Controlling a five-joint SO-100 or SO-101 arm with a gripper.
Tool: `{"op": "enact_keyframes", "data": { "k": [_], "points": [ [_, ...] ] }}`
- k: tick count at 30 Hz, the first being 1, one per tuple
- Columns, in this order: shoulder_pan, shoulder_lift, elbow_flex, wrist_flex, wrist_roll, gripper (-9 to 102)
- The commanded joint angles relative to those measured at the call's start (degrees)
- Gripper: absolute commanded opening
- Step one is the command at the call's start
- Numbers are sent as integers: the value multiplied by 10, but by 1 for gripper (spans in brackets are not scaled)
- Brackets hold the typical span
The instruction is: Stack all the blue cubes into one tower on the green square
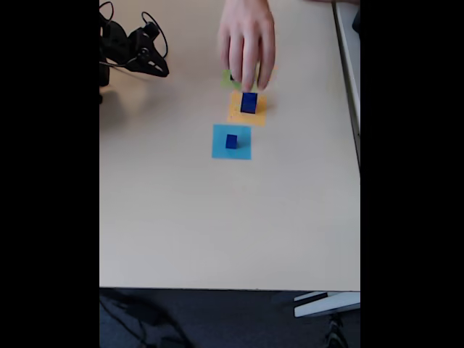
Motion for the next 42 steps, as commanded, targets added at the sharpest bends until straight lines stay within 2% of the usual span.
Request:
{"op": "enact_keyframes", "data": {
  "k": [1,34,37,40,42],
  "points": [
    [-2,14,4,-5,7,0],
    [-2,14,4,-5,7,0],
    [-2,14,4,-6,-19,0],
    [-4,14,4,-32,-90,0],
    [-3,14,4,-65,-171,0]
  ]
}}
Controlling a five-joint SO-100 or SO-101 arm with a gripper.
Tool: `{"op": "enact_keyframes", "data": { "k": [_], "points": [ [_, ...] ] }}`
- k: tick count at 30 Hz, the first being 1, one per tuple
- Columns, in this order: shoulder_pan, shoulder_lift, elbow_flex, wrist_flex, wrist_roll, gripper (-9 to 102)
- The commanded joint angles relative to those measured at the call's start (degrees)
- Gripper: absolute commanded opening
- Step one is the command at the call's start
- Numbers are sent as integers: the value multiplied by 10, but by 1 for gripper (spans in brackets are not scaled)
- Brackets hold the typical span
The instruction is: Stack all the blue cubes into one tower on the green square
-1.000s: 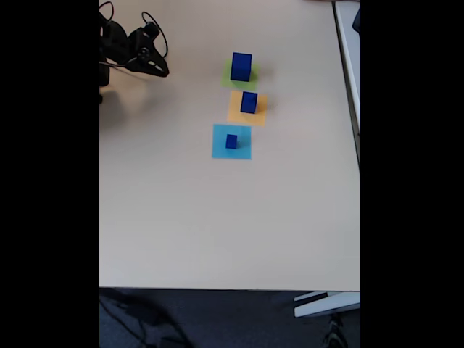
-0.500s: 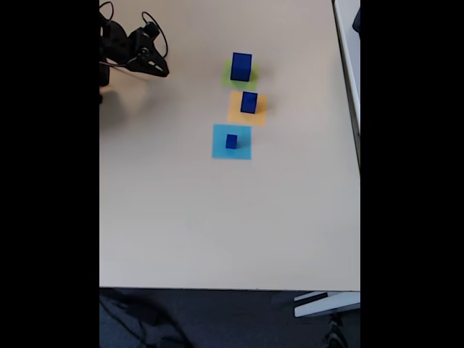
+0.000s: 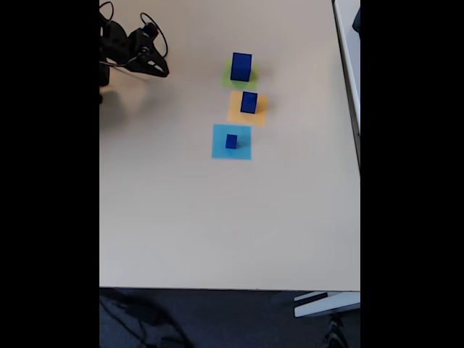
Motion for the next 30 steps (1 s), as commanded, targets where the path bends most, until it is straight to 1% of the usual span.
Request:
{"op": "enact_keyframes", "data": {
  "k": [1,3,5,7,10,15,17,19,21,23,26,30],
  "points": [
    [7,14,4,-57,-114,0],
    [25,14,4,-92,-124,0],
    [21,14,4,-129,-132,0],
    [17,14,4,-169,-98,0],
    [12,14,1,-215,-14,0],
    [14,4,-20,-259,197,0],
    [14,-61,-55,-274,260,0],
    [19,-187,-134,-278,318,0],
    [43,-330,-237,-274,376,0],
    [71,-412,-299,-279,429,0],
    [92,-452,-319,-296,504,0],
    [92,-443,-285,-328,555,0]
  ]
}}
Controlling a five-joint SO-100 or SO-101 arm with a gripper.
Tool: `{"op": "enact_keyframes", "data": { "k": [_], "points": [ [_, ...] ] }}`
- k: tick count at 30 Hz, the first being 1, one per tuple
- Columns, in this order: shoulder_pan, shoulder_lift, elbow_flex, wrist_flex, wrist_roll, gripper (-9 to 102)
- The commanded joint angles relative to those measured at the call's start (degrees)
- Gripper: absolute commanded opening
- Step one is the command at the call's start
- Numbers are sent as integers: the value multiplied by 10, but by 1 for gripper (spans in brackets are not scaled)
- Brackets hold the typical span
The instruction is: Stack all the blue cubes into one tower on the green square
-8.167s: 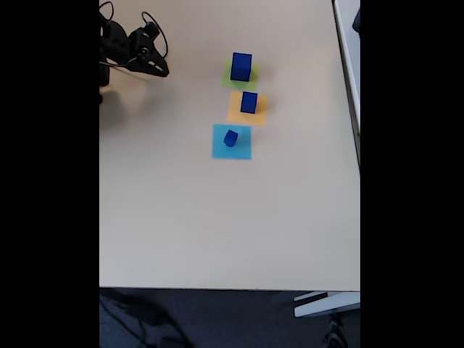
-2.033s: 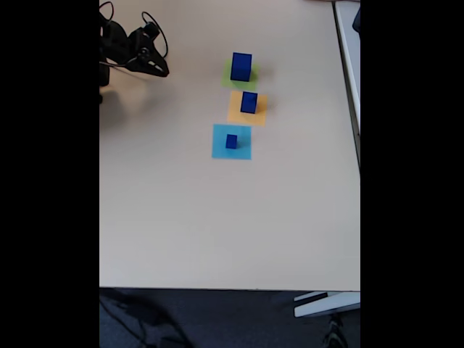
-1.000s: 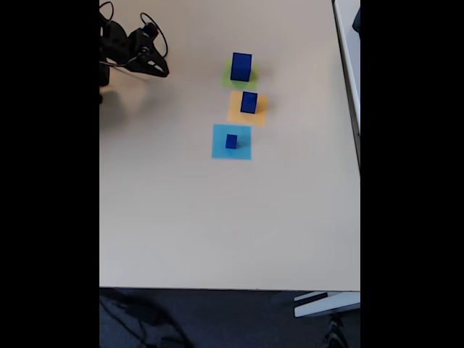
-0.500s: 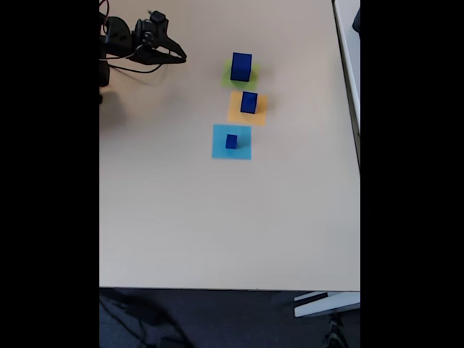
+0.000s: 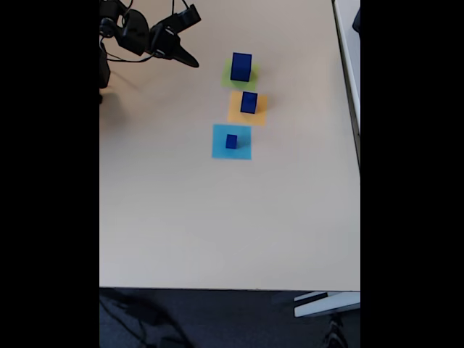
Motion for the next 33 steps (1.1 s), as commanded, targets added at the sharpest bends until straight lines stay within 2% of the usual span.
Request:
{"op": "enact_keyframes", "data": {
  "k": [1,24,27,30,33],
  "points": [
    [9,1,-11,-34,40,0],
    [69,-290,-198,-59,209,3],
    [76,-328,-231,-56,204,7],
    [84,-358,-258,-54,199,15],
    [93,-381,-277,-50,198,14]
  ]
}}
